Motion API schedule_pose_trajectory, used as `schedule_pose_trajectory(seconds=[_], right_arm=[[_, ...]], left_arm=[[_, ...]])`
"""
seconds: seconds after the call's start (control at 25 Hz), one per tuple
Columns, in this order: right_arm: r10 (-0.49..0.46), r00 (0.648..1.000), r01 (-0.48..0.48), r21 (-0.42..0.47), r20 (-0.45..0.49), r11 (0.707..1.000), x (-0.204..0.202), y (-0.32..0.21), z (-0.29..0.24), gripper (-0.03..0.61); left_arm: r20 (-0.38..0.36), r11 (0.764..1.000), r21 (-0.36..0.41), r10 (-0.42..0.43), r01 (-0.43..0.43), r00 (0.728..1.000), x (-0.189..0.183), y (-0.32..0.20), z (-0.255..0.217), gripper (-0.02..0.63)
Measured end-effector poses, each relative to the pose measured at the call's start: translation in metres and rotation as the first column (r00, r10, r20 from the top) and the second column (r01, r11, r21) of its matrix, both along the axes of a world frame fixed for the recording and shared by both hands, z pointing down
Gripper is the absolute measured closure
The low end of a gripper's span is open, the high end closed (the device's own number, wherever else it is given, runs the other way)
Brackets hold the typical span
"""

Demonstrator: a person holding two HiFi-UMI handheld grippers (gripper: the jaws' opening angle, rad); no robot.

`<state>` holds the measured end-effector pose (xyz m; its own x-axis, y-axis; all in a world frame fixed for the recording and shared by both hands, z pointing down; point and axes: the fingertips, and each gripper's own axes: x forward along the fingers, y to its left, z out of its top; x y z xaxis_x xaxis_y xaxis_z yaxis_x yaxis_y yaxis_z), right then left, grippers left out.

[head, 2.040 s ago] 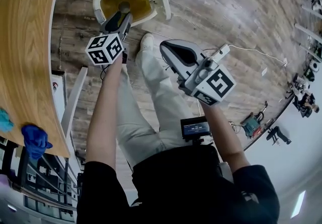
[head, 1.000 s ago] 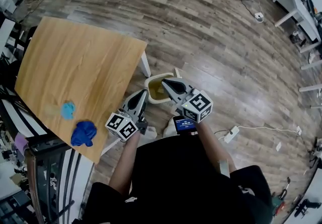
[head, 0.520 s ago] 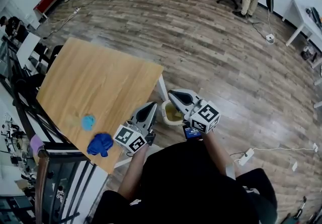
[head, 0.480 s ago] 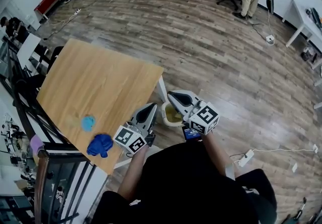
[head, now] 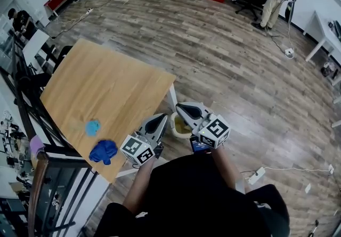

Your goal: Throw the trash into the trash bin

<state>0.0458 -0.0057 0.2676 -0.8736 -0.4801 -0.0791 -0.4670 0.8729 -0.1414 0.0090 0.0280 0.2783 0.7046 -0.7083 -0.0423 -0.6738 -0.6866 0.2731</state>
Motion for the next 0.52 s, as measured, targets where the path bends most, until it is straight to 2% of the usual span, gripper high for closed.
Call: schedule_pose_trajectory(seconds=[0.52], right_arm=[[-0.006,1.0,0.006,-0.02,0.017,1.0,0.0088,0.0035,0.006,0.58]], left_arm=[[-0.017,0.999,-0.044,-0.006,0.005,1.0,0.0101,0.0079,0.0093,0.607]])
